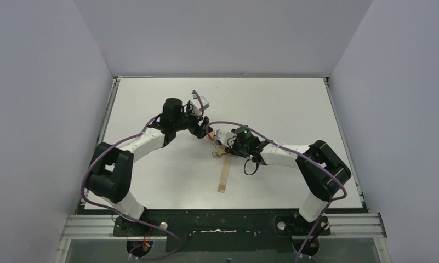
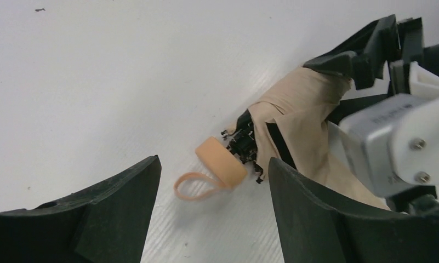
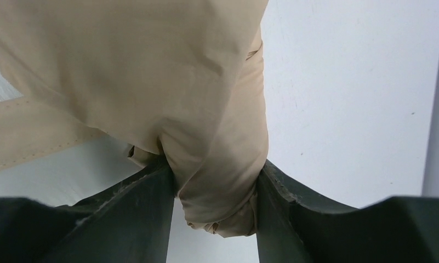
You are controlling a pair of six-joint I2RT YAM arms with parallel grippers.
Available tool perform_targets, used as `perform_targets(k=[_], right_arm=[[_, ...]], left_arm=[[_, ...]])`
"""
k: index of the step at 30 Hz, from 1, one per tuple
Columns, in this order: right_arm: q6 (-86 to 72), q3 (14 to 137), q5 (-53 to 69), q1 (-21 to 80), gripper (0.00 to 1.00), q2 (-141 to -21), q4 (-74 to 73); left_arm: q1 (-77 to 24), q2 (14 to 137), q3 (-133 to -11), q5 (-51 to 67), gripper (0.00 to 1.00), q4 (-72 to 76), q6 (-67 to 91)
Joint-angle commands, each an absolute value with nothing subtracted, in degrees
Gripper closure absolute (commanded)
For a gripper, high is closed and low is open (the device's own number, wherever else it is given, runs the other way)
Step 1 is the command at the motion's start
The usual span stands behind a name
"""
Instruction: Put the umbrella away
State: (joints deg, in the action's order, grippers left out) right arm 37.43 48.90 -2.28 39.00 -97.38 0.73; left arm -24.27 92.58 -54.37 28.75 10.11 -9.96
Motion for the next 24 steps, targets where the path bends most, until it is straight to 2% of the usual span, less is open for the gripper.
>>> perform_targets(k=[1,9,16,24], right_arm=[[44.6,42.1,-5.2,41.7,0.88,-98.5,-0.5],[51.1,36.9,-9.5,46.4,0.90,-98.5,6.5],[53.1,34.0,-13.1,49.1,0.91,-98.7,10.9],[53.2,32.7,-14.1,50.5,0.92,-97.6,11.6]], left_arm=[[-22.0,95.0,-60.3,33.2,0.31,10.1,-12.9],[-22.6,101.1,-71.9,44.2,0.30,-10.4,-23.7],[-26.7,108.0,-80.9,45.0,0.30,-26.9,-30.5],[-28.4,114.6,-85.7,46.8,0.28,-32.4,-31.2]])
